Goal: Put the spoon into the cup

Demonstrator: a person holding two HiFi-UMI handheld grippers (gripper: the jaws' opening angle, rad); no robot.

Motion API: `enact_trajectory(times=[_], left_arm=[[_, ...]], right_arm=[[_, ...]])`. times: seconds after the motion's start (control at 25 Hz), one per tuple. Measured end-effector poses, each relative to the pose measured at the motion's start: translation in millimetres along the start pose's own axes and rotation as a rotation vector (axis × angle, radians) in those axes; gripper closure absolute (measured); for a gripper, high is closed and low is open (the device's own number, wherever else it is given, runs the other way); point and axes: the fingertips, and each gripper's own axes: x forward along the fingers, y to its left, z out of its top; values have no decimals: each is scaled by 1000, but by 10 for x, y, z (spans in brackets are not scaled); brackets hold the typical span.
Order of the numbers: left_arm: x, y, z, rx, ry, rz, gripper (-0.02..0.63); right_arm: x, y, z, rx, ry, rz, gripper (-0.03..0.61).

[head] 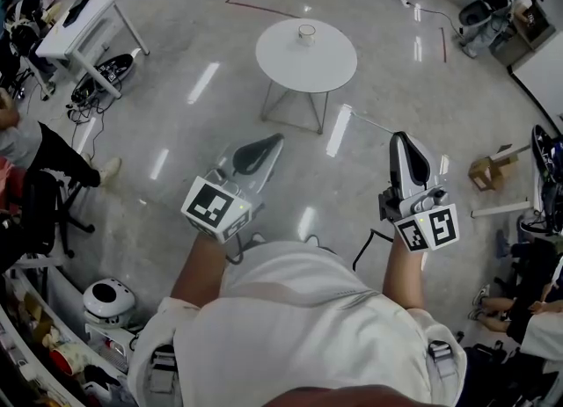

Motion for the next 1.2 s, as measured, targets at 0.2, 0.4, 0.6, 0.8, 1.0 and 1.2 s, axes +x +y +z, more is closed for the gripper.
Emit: enact_trajectory(times=[0.2, 0.4, 0.6, 0.8, 1.0, 1.2], left_arm=[[-43, 55, -40, -9, 3, -6, 614], [-128, 199, -85, -22, 3, -6, 614], [-329, 471, -114, -44, -9, 3, 614], [-492, 777, -285, -84, -2, -20, 614], [-366, 992, -388, -111, -2, -45, 614], [69, 1199, -485, -111, 20, -58, 614]], right_arm=[[36, -25, 0, 7, -12, -39, 566], [170, 28, -48, 11, -2, -54, 566], [424, 266, -114, 6, 17, -44, 566], [649, 538, -241, -19, 50, -61, 566], [783, 487, -382, -31, 95, -88, 566], [1018, 100, -577, -7, 110, -98, 566]])
